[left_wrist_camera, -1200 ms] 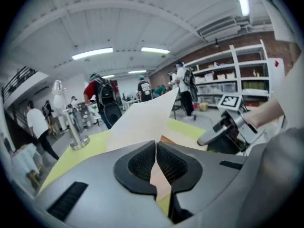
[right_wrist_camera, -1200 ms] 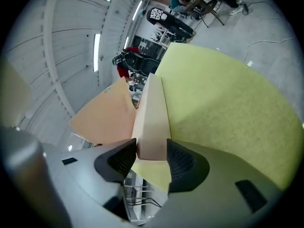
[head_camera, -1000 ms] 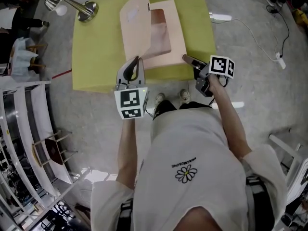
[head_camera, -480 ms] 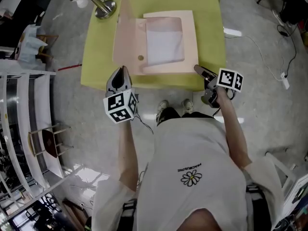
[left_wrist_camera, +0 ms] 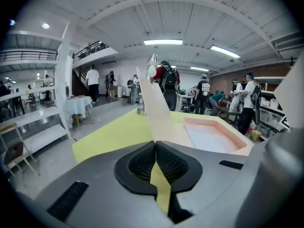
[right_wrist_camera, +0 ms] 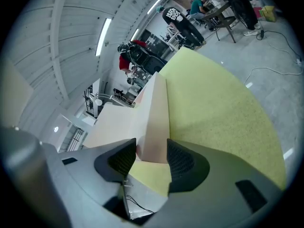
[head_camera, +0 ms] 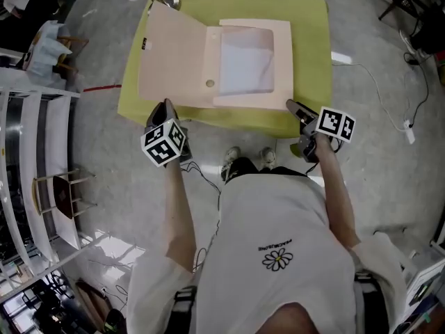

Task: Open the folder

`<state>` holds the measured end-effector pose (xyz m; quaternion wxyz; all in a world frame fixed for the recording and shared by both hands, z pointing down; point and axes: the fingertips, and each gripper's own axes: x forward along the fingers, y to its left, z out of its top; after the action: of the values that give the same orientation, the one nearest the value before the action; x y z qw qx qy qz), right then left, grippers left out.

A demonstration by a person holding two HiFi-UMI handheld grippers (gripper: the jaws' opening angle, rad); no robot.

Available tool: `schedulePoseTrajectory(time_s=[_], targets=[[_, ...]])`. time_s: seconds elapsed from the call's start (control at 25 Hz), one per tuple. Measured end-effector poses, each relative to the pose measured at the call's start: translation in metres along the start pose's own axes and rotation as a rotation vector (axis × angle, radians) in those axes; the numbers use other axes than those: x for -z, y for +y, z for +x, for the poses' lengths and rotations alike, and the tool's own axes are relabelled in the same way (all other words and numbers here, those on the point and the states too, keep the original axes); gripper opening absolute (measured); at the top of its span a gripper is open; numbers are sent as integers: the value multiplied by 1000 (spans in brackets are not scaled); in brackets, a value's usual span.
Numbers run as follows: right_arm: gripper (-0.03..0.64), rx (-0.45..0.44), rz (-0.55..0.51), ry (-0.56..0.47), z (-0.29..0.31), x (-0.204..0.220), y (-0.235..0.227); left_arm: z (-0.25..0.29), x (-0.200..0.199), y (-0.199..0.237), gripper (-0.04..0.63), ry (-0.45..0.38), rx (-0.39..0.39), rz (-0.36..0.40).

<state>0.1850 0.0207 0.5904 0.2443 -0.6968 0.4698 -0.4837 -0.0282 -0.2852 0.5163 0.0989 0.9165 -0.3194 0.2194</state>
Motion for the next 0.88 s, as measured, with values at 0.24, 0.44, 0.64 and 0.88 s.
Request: schedulePoseTrajectory(time_s=[0.24,0.44,0.64,0.88], targets=[[198,14,-5,-7,1,4,0,14,25,29,17,54,-56,-68],[193,46,-25,-18,-1,3,4,27,41,47,29,114,-105,-115],[193,74,-54,-17,-2,1,5,43,57,57,72,188,-127,-111],[193,80,-35,-26,-1,1,2,52,73,62,98,248,-200,-69]])
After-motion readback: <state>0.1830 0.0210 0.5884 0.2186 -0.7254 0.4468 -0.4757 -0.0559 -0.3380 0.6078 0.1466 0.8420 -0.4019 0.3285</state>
